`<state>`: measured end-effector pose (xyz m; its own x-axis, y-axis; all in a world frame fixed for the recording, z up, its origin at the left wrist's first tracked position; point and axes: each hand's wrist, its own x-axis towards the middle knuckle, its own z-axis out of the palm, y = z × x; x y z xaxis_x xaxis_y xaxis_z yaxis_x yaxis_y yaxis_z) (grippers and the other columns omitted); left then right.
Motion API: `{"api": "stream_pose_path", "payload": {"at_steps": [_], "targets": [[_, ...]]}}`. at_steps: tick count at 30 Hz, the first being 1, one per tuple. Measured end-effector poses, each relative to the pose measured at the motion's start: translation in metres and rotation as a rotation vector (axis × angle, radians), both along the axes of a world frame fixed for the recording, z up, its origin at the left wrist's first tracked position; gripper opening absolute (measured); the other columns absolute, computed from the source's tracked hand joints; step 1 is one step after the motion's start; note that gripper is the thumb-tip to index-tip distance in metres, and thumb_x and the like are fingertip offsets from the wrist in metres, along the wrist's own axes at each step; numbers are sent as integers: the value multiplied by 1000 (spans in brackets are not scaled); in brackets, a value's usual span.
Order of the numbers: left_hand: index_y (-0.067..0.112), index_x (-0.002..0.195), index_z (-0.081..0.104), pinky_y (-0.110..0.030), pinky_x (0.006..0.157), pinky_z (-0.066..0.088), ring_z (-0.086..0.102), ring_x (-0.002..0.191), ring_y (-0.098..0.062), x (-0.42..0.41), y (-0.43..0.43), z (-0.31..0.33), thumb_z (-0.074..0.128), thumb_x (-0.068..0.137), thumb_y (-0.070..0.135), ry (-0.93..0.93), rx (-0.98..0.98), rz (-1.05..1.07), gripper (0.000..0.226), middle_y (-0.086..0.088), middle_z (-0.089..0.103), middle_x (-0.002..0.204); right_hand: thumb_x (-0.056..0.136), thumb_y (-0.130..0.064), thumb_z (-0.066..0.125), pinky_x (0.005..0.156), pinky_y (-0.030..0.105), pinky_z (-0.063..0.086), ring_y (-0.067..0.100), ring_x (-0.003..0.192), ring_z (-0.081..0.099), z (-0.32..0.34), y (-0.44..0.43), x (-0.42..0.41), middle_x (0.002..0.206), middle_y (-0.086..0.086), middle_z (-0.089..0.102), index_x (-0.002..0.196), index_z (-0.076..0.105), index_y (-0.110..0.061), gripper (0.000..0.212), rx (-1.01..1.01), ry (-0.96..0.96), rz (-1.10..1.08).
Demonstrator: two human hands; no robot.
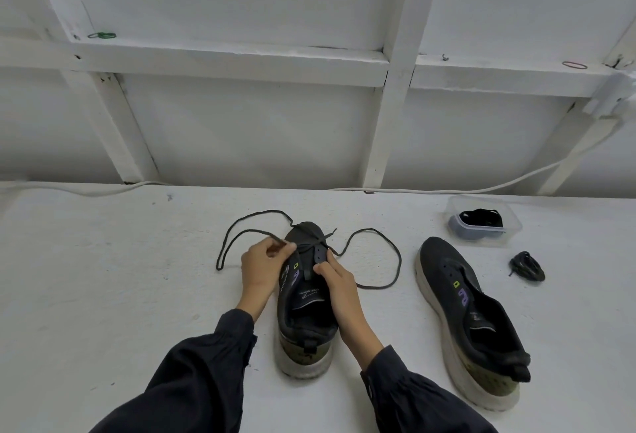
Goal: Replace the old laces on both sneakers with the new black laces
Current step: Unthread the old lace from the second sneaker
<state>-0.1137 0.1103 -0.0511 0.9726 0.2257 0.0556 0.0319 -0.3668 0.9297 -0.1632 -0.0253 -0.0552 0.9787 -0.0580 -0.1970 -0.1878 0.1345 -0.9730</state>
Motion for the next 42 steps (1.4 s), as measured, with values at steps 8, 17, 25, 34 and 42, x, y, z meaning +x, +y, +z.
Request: {"api": "stream_pose_path", "payload": {"at_steps": [8, 17, 25, 34, 42], "targets": [[14, 86, 65, -31, 73, 50, 56, 74, -10, 9, 8, 21, 68, 90, 28, -183, -183, 212, 15, 4, 64, 79, 80, -24, 58, 78, 34, 47, 17, 83, 59, 6, -1, -4, 86, 1, 66, 91, 60, -7, 20, 7, 18, -4], [16, 82, 69, -28, 72, 52, 66, 74, -15, 2, -3, 1, 70, 88, 16, -92, -60, 14, 6, 1, 71, 76, 76, -27, 59, 80, 38, 51, 20, 85, 63, 6, 0, -4, 94, 12, 69, 101, 65, -8, 32, 6, 7, 4], [13, 85, 61, -35, 68, 56, 69, 68, -23, 10, 8, 21, 62, 94, 18, -162, -182, 103, 10, -5, 71, 73, 74, -29, 59, 78, 40, 50, 26, 87, 62, 9, 1, -6, 98, 16, 67, 98, 63, -6, 34, -29, 4, -15], [5, 89, 65, -21, 65, 57, 67, 70, -20, -11, 1, 23, 66, 91, 15, 28, -423, -43, 10, -13, 71, 79, 87, -40, 70, 105, 29, 40, 3, 121, 46, 21, -1, -2, 129, -15, 55, 125, 64, -29, 40, -523, -252, -151], [1, 96, 66, -22, 70, 58, 68, 76, -16, -21, -6, 52, 60, 94, 15, 173, -782, -218, 15, -11, 70, 86, 80, -27, 77, 86, 21, 41, 3, 97, 52, 36, -6, -10, 91, -11, 61, 78, 76, -29, 3, -569, -367, -42]]}}
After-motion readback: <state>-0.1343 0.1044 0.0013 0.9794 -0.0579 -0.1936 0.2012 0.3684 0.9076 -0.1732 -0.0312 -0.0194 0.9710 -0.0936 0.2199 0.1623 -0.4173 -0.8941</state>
